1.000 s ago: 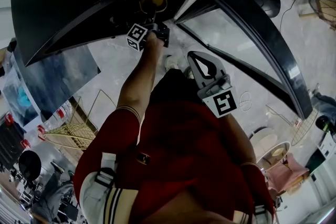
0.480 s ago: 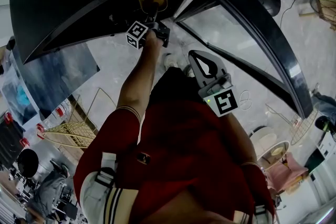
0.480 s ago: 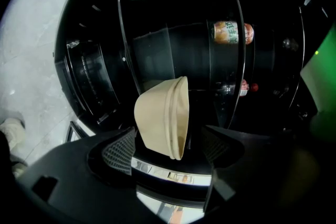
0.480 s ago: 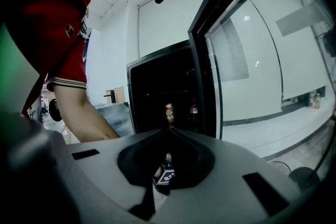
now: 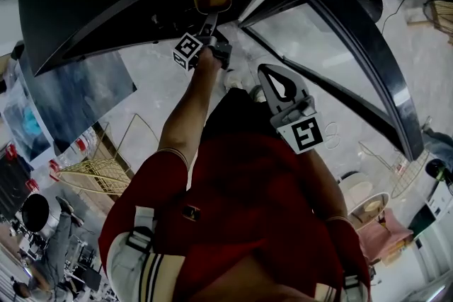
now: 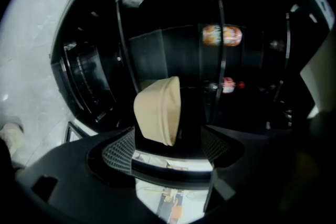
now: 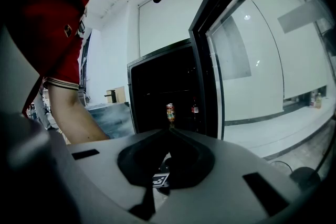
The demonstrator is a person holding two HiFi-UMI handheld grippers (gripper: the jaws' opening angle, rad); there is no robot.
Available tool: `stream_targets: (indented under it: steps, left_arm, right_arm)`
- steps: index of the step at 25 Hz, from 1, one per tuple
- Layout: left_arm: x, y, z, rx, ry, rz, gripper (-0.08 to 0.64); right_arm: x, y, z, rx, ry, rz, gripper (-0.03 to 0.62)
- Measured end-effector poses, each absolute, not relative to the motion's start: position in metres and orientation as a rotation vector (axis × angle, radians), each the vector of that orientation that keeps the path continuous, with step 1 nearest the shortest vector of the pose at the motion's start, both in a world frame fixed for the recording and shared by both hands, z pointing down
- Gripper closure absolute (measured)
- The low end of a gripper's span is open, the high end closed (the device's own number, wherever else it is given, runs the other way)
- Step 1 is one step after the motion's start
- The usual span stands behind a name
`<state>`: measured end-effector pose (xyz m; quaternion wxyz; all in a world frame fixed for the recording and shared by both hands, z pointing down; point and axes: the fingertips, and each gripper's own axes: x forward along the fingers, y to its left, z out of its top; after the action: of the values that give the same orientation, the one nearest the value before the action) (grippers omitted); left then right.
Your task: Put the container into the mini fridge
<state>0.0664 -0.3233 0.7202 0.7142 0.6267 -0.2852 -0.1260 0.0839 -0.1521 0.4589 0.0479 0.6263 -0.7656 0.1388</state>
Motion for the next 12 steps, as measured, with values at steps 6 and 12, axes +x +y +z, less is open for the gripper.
stream_targets:
  steps: [6, 12]
  left_arm:
    - [0.05, -0.3, 0.676, 1.472, -0.535, -0.319, 0.184]
    - [0.038, -0.279, 0.609, 1.543, -0.476, -0.405, 0.192]
  right_arm:
    - [0.083, -0.153, 0.449, 1.909, -2.361, 0.394, 0.595]
    - [0.081, -0.146, 0.435, 1.886, -2.407, 0.371, 0.595]
